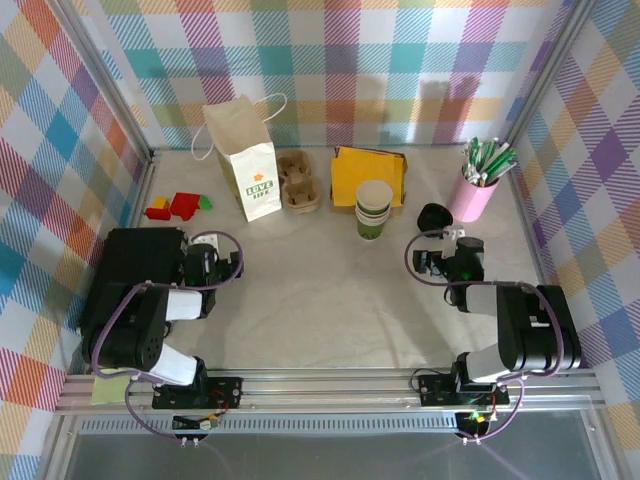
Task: Pack the takeout coffee
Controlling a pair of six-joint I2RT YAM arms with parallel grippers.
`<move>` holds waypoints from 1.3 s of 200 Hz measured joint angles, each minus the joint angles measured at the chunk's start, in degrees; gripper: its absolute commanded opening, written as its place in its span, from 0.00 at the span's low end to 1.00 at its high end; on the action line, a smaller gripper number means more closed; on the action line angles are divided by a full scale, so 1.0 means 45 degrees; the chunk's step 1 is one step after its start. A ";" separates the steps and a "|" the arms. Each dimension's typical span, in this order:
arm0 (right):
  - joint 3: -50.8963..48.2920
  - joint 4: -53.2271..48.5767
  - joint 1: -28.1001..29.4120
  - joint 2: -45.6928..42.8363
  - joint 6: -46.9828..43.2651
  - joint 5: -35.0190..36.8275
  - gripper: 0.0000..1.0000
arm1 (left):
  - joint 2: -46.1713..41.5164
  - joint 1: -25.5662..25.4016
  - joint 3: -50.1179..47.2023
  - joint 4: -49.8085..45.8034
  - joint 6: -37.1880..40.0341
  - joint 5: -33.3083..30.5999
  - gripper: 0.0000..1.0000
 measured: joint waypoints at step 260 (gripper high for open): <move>0.1069 -0.0899 -0.0131 -0.2749 0.1588 -0.0155 0.99 | -0.4231 -0.0325 -0.0199 0.0801 -0.0801 -0.1496 1.00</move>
